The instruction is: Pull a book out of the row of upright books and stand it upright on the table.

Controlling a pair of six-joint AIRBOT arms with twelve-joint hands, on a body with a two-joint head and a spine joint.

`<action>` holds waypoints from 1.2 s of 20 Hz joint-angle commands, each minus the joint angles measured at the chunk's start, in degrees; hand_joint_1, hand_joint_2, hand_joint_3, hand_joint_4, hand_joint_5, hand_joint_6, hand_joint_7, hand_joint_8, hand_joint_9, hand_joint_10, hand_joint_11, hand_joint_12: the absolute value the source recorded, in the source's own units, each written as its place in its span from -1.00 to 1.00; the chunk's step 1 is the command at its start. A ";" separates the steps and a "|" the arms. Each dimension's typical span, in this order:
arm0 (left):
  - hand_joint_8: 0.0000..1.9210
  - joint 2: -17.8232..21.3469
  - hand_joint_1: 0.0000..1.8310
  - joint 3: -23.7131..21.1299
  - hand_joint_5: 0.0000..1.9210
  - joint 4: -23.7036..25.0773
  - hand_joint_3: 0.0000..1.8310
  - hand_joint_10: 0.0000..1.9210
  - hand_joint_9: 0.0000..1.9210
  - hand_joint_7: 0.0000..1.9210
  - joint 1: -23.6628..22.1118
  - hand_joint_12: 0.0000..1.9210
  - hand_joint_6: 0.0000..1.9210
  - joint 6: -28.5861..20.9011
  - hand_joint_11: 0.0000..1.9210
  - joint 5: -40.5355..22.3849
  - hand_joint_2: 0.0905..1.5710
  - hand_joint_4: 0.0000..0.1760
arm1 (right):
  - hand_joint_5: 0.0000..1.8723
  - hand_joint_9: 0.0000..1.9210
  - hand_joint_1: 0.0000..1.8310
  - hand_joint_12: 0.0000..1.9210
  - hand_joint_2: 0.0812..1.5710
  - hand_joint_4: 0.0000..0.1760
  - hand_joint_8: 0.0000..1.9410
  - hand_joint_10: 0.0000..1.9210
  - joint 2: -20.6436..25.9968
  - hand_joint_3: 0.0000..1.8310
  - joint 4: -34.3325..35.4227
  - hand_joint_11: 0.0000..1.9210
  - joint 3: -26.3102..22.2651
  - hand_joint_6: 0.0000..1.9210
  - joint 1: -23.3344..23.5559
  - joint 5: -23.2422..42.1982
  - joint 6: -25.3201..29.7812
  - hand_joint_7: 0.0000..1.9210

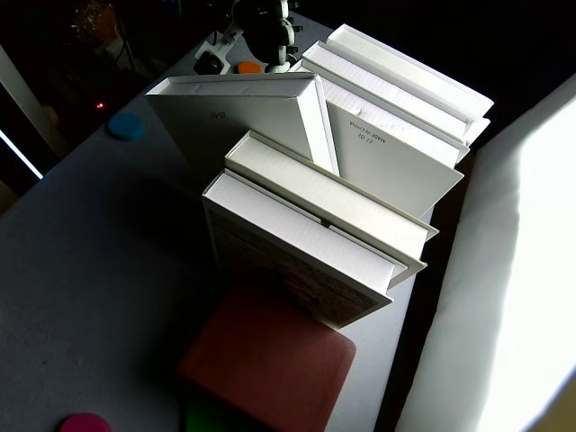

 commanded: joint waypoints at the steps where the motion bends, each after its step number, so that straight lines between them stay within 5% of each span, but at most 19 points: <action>1: -0.99 -0.41 -0.03 0.21 -0.74 -1.28 -1.00 -0.99 -0.73 -0.84 -0.18 0.03 -0.99 -0.52 -1.00 -6.28 0.01 -0.41 | -0.89 -1.00 -0.91 1.00 0.58 0.04 -1.00 0.44 -0.25 -1.00 2.80 -1.00 0.74 -1.00 0.90 0.03 0.42 -1.00; 2: -1.00 -0.50 -0.04 0.38 -0.74 -1.28 -1.00 -0.99 -0.73 -0.85 -0.23 0.04 -0.99 -0.52 -1.00 -6.11 0.00 -0.39 | -0.85 -1.00 -0.62 1.00 0.59 -0.45 -1.00 0.44 -0.25 -1.00 0.24 -1.00 2.25 -0.98 1.35 -2.20 2.40 -1.00; 3: -1.00 -0.46 -0.08 0.41 -0.74 -1.28 -1.00 -0.99 -0.71 -0.83 -0.24 0.11 -1.00 -0.52 -1.00 -6.01 0.03 -0.55 | -0.88 -1.00 -0.85 1.00 0.58 -0.05 -1.00 0.44 -1.33 -1.00 -3.76 -1.00 4.27 -0.99 3.37 -4.04 5.99 -1.00; 4: -1.00 -0.33 -0.09 0.31 -0.73 -1.28 -1.00 -0.99 -0.71 -0.85 -0.22 0.13 -0.99 -0.52 -1.00 -6.07 0.04 -0.46 | -0.89 -1.00 -0.91 1.00 0.59 0.04 -1.00 0.44 -3.79 -1.00 -9.33 -1.00 6.93 -1.00 6.01 -5.99 10.89 -1.00; 5: -1.00 -0.13 -0.10 0.21 -0.72 -1.27 -0.99 -0.99 -0.71 -0.85 -0.22 0.13 -0.99 -0.52 -1.00 -6.17 0.07 -0.50 | -0.85 -1.00 -0.62 1.00 0.59 -0.45 -1.00 0.44 -5.72 -1.00 -14.30 -1.00 8.79 -0.98 7.54 -8.21 14.31 -1.00; 6: -0.99 -0.04 -0.12 0.19 -0.71 -1.12 -0.99 -0.98 -0.67 -0.83 -0.26 0.21 -0.99 -0.52 -1.00 -6.11 0.08 -0.48 | -0.95 -1.00 -0.02 0.00 0.06 -0.64 -1.00 -0.71 -6.98 -1.00 -16.50 -1.00 9.77 -0.98 7.80 -9.78 14.83 -1.00; 7: -1.00 0.00 -0.08 0.19 -0.70 -1.00 -1.00 -0.98 -0.66 -0.81 -0.28 0.21 -0.99 -0.52 -1.00 -5.82 0.06 -0.43 | -0.99 -1.00 0.13 -0.52 -0.01 0.32 -1.00 -0.94 -8.18 -1.00 -19.60 -1.00 10.77 -1.00 8.67 -11.06 15.53 -1.00; 8: -1.00 -0.04 -0.03 0.22 -0.70 -1.00 -1.00 -0.99 -0.67 -0.82 -0.26 0.17 -1.00 -0.52 -1.00 -5.61 0.05 -0.48 | -1.00 -1.00 0.14 -0.91 -0.03 0.72 -1.00 -0.99 -9.53 -1.00 -23.38 -1.00 11.80 -1.00 9.76 -11.99 16.87 -1.00; 9: -1.00 -0.06 -0.02 0.26 -0.69 -1.00 -1.00 -0.99 -0.66 -0.80 -0.25 0.19 -1.00 -0.52 -1.00 -5.62 0.03 -0.62 | -1.00 -1.00 0.11 -0.98 -0.04 0.78 -1.00 -1.00 -10.91 -1.00 -26.83 -1.00 12.74 -1.00 10.72 -12.45 18.93 -1.00; 11: -0.99 -0.04 -0.02 0.34 -0.67 -0.81 -1.00 -0.99 -0.65 -0.77 -0.39 0.19 -0.99 -0.52 -1.00 -5.67 0.06 -0.58 | -1.00 -1.00 0.15 -1.00 -0.07 0.99 -1.00 -1.00 -13.43 -1.00 -36.93 -1.00 14.44 -1.00 13.01 -13.00 25.55 -1.00; 12: -1.00 -0.06 -0.03 0.46 -0.68 -0.80 -1.00 -1.00 -0.67 -0.78 -0.42 0.18 -1.00 -0.52 -1.00 -5.62 0.05 -0.34 | -1.00 -1.00 0.13 -1.00 -0.04 1.00 -1.00 -1.00 -14.28 -1.00 -40.20 -1.00 14.78 -1.00 13.05 -13.38 27.03 -1.00; 13: -1.00 -0.07 -0.03 0.52 -0.71 -0.80 -0.99 -1.00 -0.70 -0.81 -0.41 0.12 -1.00 -0.52 -1.00 -5.42 0.08 -0.35 | -1.00 -1.00 0.19 -1.00 -0.07 0.89 -1.00 -1.00 -14.86 -1.00 -43.24 -1.00 14.84 -1.00 12.98 -13.87 27.68 -1.00; 14: -1.00 0.05 -0.03 0.40 -0.74 -0.80 -0.99 -1.00 -0.72 -0.82 -0.38 0.07 -1.00 -0.52 -1.00 -5.34 0.10 -0.37 | -1.00 -1.00 0.20 -1.00 -0.08 0.52 -1.00 -1.00 -15.33 -1.00 -44.89 -1.00 14.79 -1.00 12.84 -14.13 27.74 -1.00; 15: -1.00 0.22 -0.01 0.25 -0.75 -0.81 -1.00 -1.00 -0.72 -0.84 -0.32 0.05 -1.00 -0.52 -1.00 -5.43 0.09 -0.36 | -1.00 -1.00 0.19 -1.00 -0.07 0.71 -1.00 -1.00 -15.58 -1.00 -45.51 -1.00 14.79 -1.00 12.85 -14.15 27.88 -1.00; 18: -1.00 0.50 0.01 -0.06 -0.74 -1.18 -1.00 -0.99 -0.69 -0.83 0.08 0.08 -1.00 -0.52 -1.00 -5.63 0.06 -0.29 | -1.00 -1.00 0.22 -1.00 -0.04 0.59 -1.00 -1.00 -16.11 -1.00 -47.16 -1.00 14.75 -1.00 13.10 -14.18 27.89 -1.00; 19: -1.00 0.63 0.03 -0.16 -0.70 -1.22 -1.00 -0.99 -0.68 -0.82 0.16 0.16 -0.99 -0.52 -1.00 -5.63 0.06 -0.31 | -1.00 -1.00 0.20 -1.00 -0.09 0.98 -1.00 -1.00 -16.43 -1.00 -48.40 -1.00 14.76 -1.00 13.14 -14.36 27.96 -1.00; 20: -1.00 0.69 0.03 -0.22 -0.70 -1.22 -1.00 -0.99 -0.68 -0.82 0.16 0.19 -0.99 -0.52 -1.00 -5.69 0.07 -0.39 | -1.00 -1.00 0.19 -1.00 -0.11 1.00 -1.00 -1.00 -16.84 -1.00 -50.11 -1.00 14.78 -1.00 13.14 -14.48 28.60 -1.00; 22: -1.00 0.69 0.02 -0.23 -0.68 -1.31 -1.00 -0.99 -0.69 -0.81 0.17 0.17 -0.99 -0.52 -1.00 -5.72 0.05 -0.36 | -1.00 -1.00 0.09 -0.31 -0.20 1.00 -1.00 -1.00 -17.39 -1.00 -51.59 -1.00 14.86 -1.00 13.14 -14.48 29.45 -1.00; 24: -1.00 0.89 0.00 -0.40 -0.70 -1.63 -1.00 -0.99 -0.69 -0.82 0.43 0.17 -1.00 -0.52 -1.00 -5.91 0.06 -0.46 | -1.00 -1.00 0.12 -0.13 -0.18 0.89 -1.00 -1.00 -18.04 -1.00 -52.21 -1.00 15.14 -1.00 13.04 -14.55 29.46 -1.00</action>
